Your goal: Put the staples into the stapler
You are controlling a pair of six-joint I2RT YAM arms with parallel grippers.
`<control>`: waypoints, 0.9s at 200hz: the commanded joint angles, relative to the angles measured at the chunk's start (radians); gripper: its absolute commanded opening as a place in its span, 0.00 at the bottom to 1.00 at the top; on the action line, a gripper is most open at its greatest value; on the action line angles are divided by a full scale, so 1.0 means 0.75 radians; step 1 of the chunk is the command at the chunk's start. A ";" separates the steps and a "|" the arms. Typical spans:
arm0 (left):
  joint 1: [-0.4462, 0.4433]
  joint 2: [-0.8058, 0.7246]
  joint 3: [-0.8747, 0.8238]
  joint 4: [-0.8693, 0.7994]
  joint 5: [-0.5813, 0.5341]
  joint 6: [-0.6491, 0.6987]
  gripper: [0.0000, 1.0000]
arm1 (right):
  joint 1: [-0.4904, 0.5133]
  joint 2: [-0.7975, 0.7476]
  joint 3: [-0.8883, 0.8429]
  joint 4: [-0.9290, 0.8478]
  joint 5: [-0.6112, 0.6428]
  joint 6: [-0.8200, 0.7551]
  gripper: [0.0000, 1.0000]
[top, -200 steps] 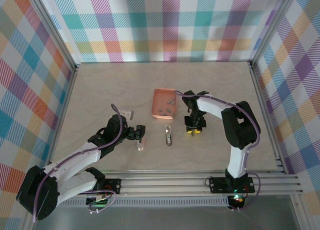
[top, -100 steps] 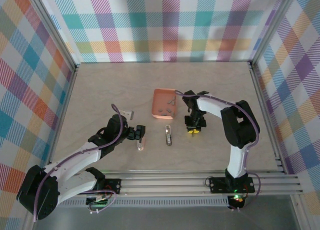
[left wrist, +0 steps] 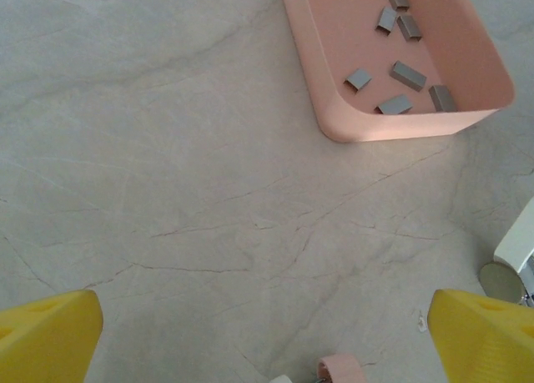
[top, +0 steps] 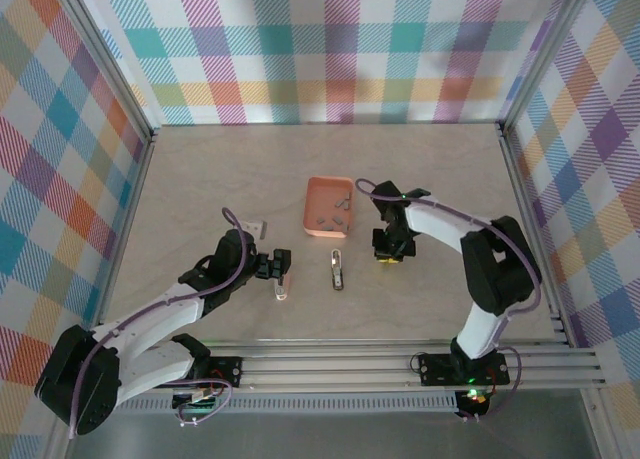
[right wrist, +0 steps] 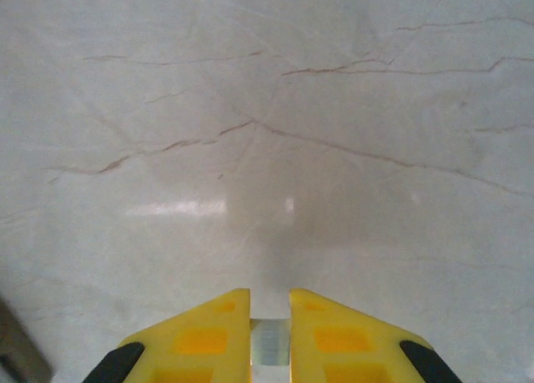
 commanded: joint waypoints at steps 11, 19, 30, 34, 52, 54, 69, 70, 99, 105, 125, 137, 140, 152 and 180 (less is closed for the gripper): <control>0.006 0.055 -0.041 0.110 0.007 -0.075 1.00 | 0.078 -0.145 -0.075 0.108 0.074 0.124 0.14; 0.006 0.070 -0.047 0.131 0.008 -0.089 1.00 | 0.103 -0.178 -0.101 0.134 0.092 0.148 0.14; 0.006 0.095 -0.056 0.162 0.018 -0.106 1.00 | 0.140 -0.215 -0.127 0.160 0.121 0.181 0.14; 0.006 0.104 -0.057 0.171 0.021 -0.112 1.00 | 0.155 -0.228 -0.134 0.171 0.134 0.190 0.14; 0.006 0.132 -0.059 0.200 0.033 -0.127 1.00 | 0.229 -0.265 -0.148 0.182 0.202 0.231 0.14; 0.006 0.133 -0.058 0.202 0.032 -0.126 1.00 | 0.237 -0.269 -0.148 0.183 0.206 0.235 0.14; 0.006 0.149 -0.055 0.219 0.036 -0.123 1.00 | 0.295 -0.293 -0.148 0.188 0.266 0.273 0.14; 0.006 0.150 -0.056 0.219 0.036 -0.123 1.00 | 0.299 -0.294 -0.148 0.190 0.269 0.276 0.14; 0.006 0.162 -0.046 0.222 0.008 -0.109 1.00 | 0.417 -0.307 -0.150 0.241 0.352 0.338 0.14; 0.006 0.163 -0.046 0.225 -0.001 -0.113 1.00 | 0.441 -0.301 -0.146 0.247 0.370 0.343 0.14; 0.006 0.163 -0.046 0.237 -0.017 -0.108 1.00 | 0.504 -0.269 -0.135 0.269 0.407 0.373 0.14; 0.006 0.167 -0.042 0.234 -0.021 -0.106 1.00 | 0.540 -0.244 -0.121 0.277 0.420 0.377 0.14; 0.006 0.167 -0.044 0.234 -0.021 -0.105 1.00 | 0.548 -0.237 -0.115 0.277 0.423 0.376 0.15; 0.006 0.172 -0.048 0.234 -0.021 -0.105 1.00 | 0.576 -0.212 -0.096 0.272 0.425 0.375 0.15; 0.006 0.180 -0.060 0.234 -0.019 -0.104 1.00 | 0.625 -0.176 -0.079 0.279 0.414 0.405 0.15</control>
